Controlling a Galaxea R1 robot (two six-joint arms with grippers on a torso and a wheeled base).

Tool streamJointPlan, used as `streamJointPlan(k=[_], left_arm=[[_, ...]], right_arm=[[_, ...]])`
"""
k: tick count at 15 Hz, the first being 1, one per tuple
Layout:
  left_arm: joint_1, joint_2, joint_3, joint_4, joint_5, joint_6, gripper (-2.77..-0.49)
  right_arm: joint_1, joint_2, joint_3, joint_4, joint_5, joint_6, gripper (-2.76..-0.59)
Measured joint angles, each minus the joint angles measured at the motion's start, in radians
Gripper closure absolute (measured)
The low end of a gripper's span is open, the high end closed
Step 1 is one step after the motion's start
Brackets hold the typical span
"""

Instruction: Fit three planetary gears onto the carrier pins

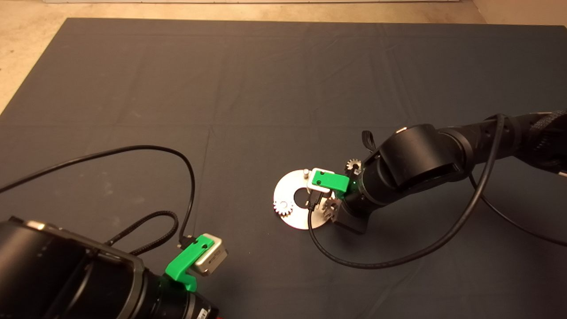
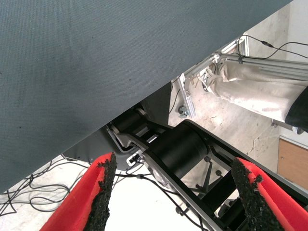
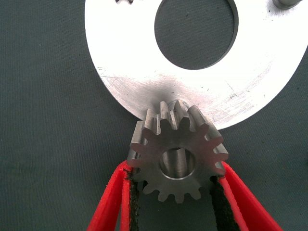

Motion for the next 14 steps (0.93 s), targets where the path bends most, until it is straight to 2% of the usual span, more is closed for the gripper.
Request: streamJointPlan(k=[14], left_arm=[[0.0, 0.0, 0.0, 0.0, -0.001, 0.0, -1.65]], right_arm=[[0.0, 0.001, -0.017, -0.001, 0.0, -0.011, -0.83]])
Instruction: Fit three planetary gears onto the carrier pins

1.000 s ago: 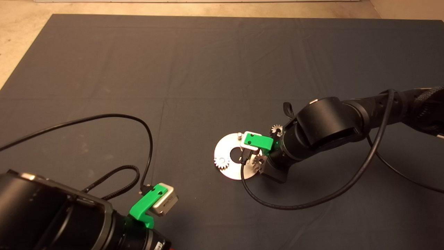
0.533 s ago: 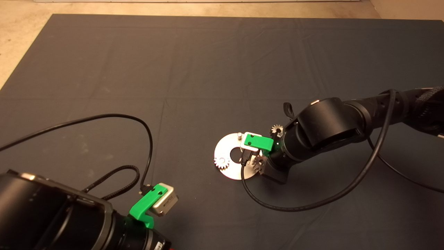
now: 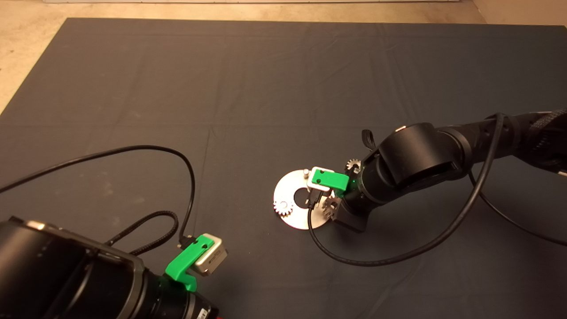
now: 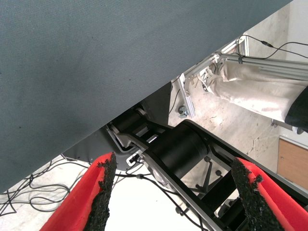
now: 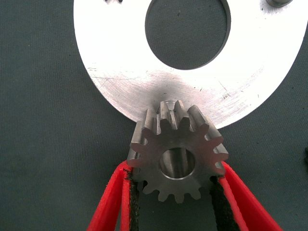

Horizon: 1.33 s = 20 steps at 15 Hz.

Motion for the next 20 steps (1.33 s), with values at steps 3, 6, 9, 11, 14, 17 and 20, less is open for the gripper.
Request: streamJointPlan(k=[3, 6, 9, 11, 14, 17, 20], left_arm=[[0.0, 0.0, 0.0, 0.0, -0.006, 0.0, -1.65], [0.0, 0.0, 0.0, 0.0, -0.014, 0.0, -1.65], [0.0, 0.0, 0.0, 0.0, -0.014, 0.0, -1.65], [0.0, 0.0, 0.0, 0.0, -0.014, 0.0, -1.65], [0.0, 0.0, 0.0, 0.0, -0.022, 0.0, -1.65], [0.0, 0.0, 0.0, 0.0, -0.028, 0.0, -1.65], [0.0, 0.0, 0.0, 0.0, -0.029, 0.0, -1.65]], right_arm=[[0.0, 0.0, -0.003, 0.0, 0.0, -0.003, -0.83], [0.0, 0.0, -0.007, 0.0, 0.0, -0.004, -0.83], [0.0, 0.0, -0.009, 0.0, 0.0, -0.004, -0.84], [0.0, 0.0, -0.009, 0.0, 0.0, -0.004, -0.84], [0.0, 0.004, -0.009, 0.0, 0.0, -0.004, -0.83], [0.0, 0.006, -0.009, 0.0, 0.0, -0.004, -0.83], [0.0, 0.008, -0.009, 0.0, 0.0, -0.005, -0.83]])
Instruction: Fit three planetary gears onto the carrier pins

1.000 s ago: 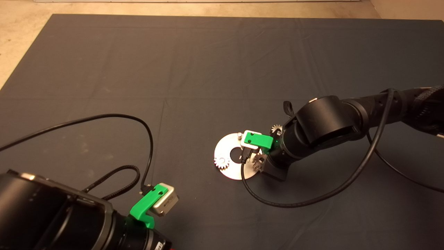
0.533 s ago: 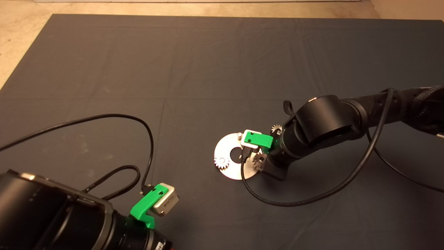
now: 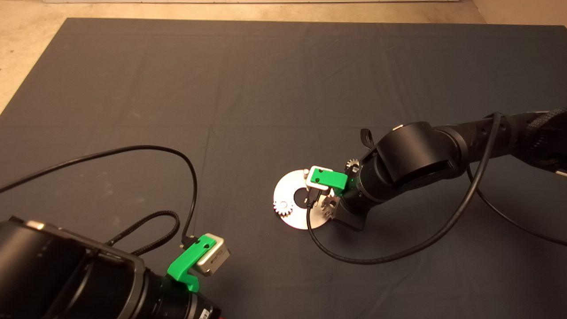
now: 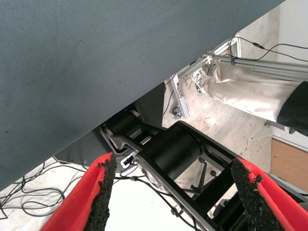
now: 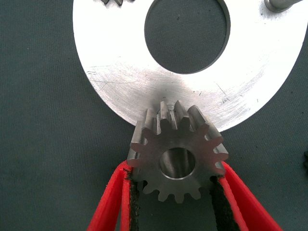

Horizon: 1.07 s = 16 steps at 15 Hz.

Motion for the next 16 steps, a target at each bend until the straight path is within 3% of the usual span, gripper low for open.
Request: streamJointPlan(k=[16], left_arm=[[0.0, 0.0, 0.0, 0.0, -0.013, 0.0, -1.65]], right_arm=[[0.003, 0.037, -0.032, 0.001, -0.007, -0.025, -0.83]])
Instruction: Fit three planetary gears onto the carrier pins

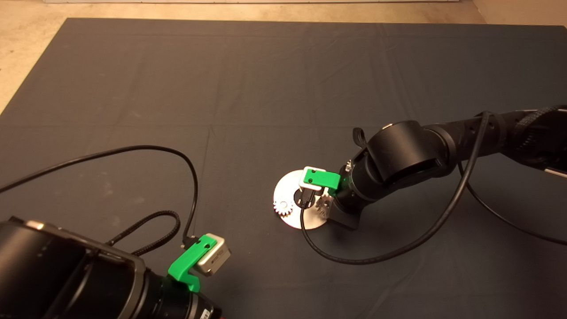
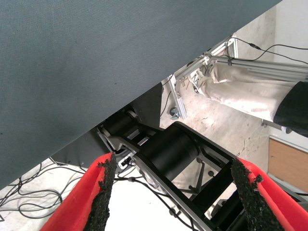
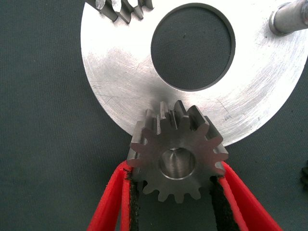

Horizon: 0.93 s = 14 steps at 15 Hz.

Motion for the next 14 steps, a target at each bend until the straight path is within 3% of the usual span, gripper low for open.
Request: streamJointPlan(k=[9, 14], left_arm=[[0.0, 0.0, 0.0, 0.0, 0.0, 0.0, -1.65], [0.0, 0.0, 0.0, 0.0, -0.001, 0.0, -1.65]], right_arm=[[0.0, -0.001, -0.001, 0.001, 0.002, -0.03, -0.83], [0.0, -0.009, 0.0, 0.001, 0.011, -0.034, -0.83]])
